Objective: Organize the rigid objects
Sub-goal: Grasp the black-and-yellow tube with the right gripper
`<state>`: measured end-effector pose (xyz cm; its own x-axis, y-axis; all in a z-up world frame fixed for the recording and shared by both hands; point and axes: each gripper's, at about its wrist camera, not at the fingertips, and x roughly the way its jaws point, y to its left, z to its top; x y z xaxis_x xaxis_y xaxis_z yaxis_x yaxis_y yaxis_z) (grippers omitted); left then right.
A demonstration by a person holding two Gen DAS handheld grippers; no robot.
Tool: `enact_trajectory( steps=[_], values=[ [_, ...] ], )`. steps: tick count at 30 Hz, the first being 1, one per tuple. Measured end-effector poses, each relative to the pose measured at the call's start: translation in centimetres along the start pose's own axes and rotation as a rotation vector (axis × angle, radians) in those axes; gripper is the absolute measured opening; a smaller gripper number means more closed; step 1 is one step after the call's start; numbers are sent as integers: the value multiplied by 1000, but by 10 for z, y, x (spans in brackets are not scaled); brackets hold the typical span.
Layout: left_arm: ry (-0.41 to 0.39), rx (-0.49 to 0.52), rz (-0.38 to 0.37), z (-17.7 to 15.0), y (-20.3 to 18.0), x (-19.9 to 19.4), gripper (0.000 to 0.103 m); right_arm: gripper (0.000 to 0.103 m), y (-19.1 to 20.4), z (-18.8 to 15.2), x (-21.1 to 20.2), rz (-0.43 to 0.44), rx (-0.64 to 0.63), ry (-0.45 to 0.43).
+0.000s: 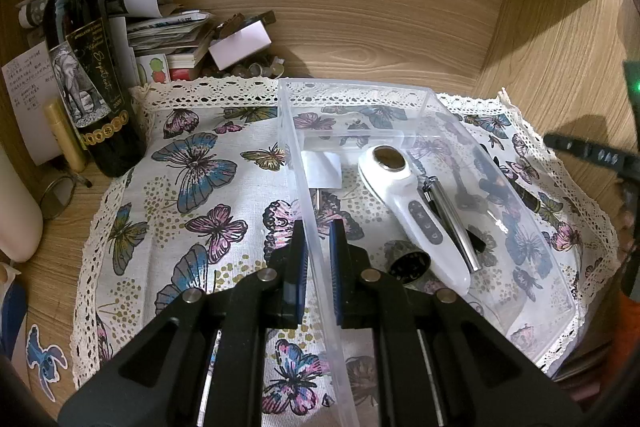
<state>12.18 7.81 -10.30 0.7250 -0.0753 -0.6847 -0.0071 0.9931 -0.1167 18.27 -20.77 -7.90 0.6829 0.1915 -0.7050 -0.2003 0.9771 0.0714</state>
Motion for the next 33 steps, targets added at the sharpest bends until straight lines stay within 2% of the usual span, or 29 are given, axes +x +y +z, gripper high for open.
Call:
enact_trajectory(
  steps=[9, 13, 16, 18, 23, 33],
  values=[
    [1, 3, 3, 0, 0, 1, 10, 33, -6, -29, 61, -25, -12, 187],
    [2, 6, 6, 0, 0, 2, 10, 34, -9, -31, 71, -15, -6, 203],
    [4, 4, 6, 0, 0, 2, 10, 33, -4, -32, 70, -35, -37, 195],
    [3, 6, 6, 0, 0, 2, 10, 22, -1, -32, 67, -25, -41, 190],
    [3, 6, 5, 0, 0, 2, 10, 22, 3, -33, 52, -20, -44, 166],
    [2, 9, 8, 0, 0, 2, 10, 22, 37, -14, -6, 60, -80, 15]
  ],
)
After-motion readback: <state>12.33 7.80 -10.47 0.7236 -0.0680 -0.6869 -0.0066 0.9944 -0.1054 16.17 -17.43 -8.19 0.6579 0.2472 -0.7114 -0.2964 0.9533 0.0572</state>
